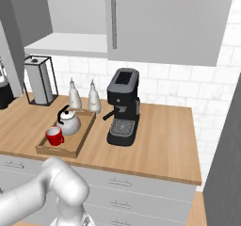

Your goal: Pick the kettle from the counter and place it on the tray. Then pick the mug from the cabinet and place it on the tray. Then close the cabinet doors.

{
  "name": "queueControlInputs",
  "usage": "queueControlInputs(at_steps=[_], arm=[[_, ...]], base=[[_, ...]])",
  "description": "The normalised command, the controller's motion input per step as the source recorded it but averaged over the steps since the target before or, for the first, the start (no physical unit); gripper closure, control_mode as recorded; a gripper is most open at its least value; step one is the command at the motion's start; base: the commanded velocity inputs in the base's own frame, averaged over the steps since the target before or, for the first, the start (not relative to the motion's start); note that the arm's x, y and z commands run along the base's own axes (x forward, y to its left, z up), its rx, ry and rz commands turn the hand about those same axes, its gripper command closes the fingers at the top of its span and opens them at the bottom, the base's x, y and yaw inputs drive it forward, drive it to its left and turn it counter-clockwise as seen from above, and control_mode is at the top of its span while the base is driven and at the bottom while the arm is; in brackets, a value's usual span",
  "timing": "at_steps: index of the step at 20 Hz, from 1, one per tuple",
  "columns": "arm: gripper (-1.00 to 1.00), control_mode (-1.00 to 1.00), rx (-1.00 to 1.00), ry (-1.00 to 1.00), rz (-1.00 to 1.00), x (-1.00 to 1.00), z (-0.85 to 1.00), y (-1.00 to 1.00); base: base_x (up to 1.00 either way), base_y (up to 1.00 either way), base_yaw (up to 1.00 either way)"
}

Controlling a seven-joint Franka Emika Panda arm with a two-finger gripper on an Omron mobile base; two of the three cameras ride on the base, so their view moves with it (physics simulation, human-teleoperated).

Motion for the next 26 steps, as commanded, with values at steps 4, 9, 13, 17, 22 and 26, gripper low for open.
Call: queueControlInputs(at_steps=[4, 9, 13, 17, 22, 26], arm=[[1.0, -1.0, 0.03, 0.0, 0.02, 0.34, 0.07, -0.91], [1.0, -1.0, 0.04, 0.0, 0.23, 0.7, 0.78, -0.58], [1.0, -1.0, 0.0, -0.03, 0.43, 0.31, 0.94, -0.38], [1.0, -1.0, 0.0, 0.3, 0.63, 0.57, 0.26, -0.14], [1.0, -1.0, 0.0, 0.45, 0.58, 0.82, 0.0, -0.05], [1.0, -1.0, 0.02, 0.35, 0.48, 1.0, 0.0, -0.16]], base=[[0.0, 0.0, 0.0], [0.0, 0.0, 0.0], [0.0, 0.0, 0.0], [0.0, 0.0, 0.0], [0.0, 0.0, 0.0], [0.0, 0.0, 0.0]])
